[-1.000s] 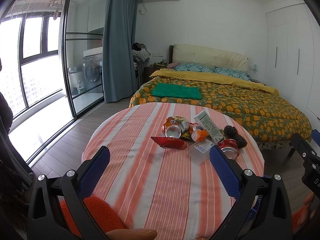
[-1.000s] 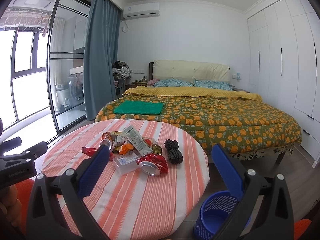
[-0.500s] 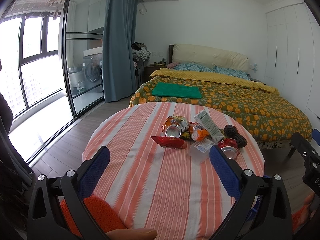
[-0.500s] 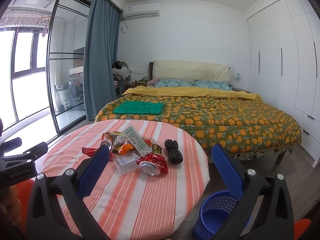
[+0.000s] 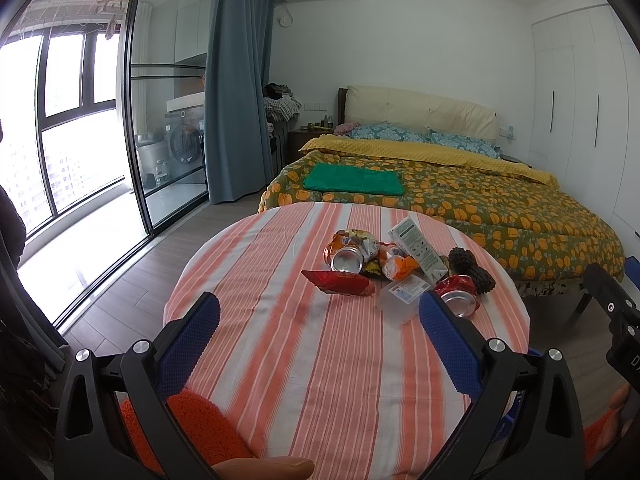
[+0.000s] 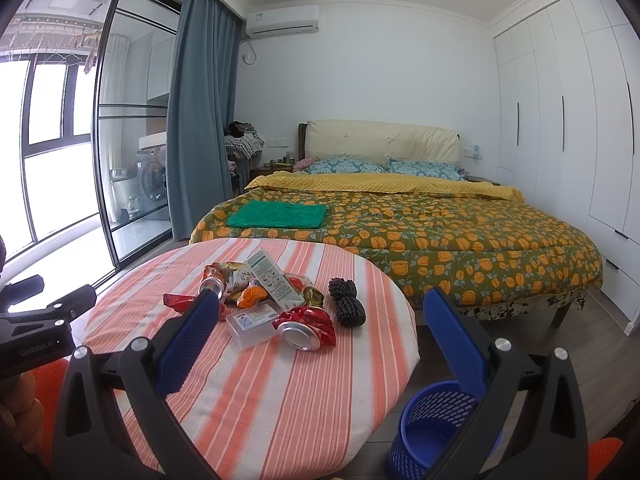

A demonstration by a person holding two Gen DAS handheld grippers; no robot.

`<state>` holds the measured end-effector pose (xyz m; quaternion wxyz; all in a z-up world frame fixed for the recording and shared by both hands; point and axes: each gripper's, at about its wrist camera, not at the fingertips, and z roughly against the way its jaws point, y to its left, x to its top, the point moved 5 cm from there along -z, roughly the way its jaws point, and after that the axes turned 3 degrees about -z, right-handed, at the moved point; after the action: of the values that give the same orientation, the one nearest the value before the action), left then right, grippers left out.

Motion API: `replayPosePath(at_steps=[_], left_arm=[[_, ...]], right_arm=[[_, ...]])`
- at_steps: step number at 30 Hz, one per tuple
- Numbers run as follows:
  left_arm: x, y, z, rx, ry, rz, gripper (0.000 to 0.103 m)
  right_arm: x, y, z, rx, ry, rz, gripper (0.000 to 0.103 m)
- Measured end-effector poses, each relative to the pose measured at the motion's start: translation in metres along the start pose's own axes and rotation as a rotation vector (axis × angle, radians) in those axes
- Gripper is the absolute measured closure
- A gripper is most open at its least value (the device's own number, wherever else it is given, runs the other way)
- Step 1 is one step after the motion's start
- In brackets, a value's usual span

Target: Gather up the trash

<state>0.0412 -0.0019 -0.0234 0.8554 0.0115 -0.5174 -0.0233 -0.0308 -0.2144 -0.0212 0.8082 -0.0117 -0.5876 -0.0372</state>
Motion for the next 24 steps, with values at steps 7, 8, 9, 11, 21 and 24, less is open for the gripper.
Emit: replayPosePath(at_steps=[7,8,9,11,21,24], left_arm=[[0.000,0.000,0.000,0.001,0.001,0.000,0.004],[0.000,0.000,0.001,0.001,0.001,0.000,0.004],[0.000,0.000,0.000,0.000,0.001,0.000,0.004],[0.000,0.000,0.000,0.001,0.001,0.000,0.004],[-0.005,-0.001,-0.001,0.001,0.003,-0.001,0.004],[-0.010,-0.001,0.000,0.002,0.004,-0.001,0.004]], right_arm=[[0.000,0.000,0.000,0.000,0.000,0.000,0.005],[0.000,0.000,0.000,0.000,0.001,0.000,0.005],[0.000,0.000,0.000,-0.001,0.000,0.000,0.005],[0.000,0.000,0.000,0.000,0.000,0.000,0.005],[0.000,-0.001,0.000,-0.001,0.002,-0.001,0.005],[-0.001,-0.001,0.000,-0.001,0.002,0.000,0.005]])
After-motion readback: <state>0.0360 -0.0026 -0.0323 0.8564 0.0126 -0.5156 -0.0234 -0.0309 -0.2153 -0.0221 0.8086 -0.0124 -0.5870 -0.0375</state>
